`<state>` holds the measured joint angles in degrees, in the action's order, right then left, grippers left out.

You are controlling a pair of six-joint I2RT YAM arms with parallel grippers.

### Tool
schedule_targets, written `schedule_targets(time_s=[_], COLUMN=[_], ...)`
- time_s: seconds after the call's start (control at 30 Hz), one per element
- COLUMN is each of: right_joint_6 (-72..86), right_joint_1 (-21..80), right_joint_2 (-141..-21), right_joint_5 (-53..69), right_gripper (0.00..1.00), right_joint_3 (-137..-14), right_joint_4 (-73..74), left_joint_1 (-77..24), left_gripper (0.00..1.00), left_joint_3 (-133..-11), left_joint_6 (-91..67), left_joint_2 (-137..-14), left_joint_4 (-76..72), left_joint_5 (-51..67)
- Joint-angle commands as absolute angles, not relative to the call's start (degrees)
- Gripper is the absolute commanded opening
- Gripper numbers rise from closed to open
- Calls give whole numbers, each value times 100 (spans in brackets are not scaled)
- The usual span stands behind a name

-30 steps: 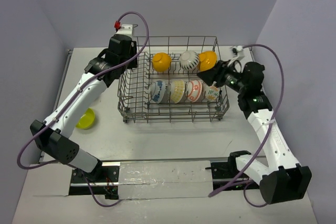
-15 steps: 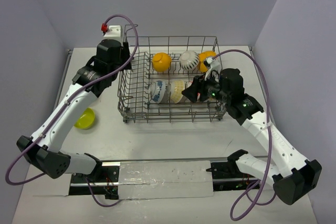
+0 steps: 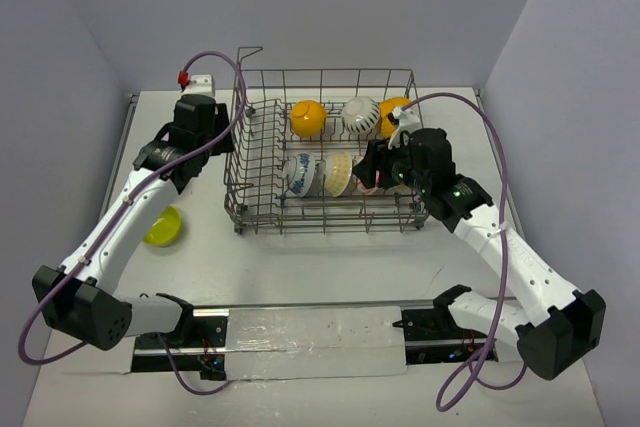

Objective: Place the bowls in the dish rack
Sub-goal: Move the dish rack to the center of the board.

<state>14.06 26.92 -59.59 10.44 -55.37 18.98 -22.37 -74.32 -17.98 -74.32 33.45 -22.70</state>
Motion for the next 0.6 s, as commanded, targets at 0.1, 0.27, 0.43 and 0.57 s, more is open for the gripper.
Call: schedule_targets(time_s=[0.1, 0.27, 0.43, 0.57], right_joint_6=[1573, 1784, 1890, 2021], right_joint_1=[2716, 2654, 2654, 2602], right_joint_2=[-6161, -6310, -6495, -6688], right_joint_5=[335, 491, 704, 361], right_gripper=[63, 64, 64, 64], right_joint_3=[-5862, -5775, -5844, -5924], right_joint_4=[1820, 1565, 1354, 1354], left_joint_1=[-2197, -2189, -2136, -2057], left_gripper=[58, 58, 59, 59], left_joint_3=[-7287, -7146, -7040, -6987], left_joint_6=[-1960, -1951, -1916, -1942], left_joint_2=[-7383, -7427, -7339, -7295], left_joint_4=[2980, 2909, 2865, 2751], left_joint_5=[-1793, -1688, -1959, -1609])
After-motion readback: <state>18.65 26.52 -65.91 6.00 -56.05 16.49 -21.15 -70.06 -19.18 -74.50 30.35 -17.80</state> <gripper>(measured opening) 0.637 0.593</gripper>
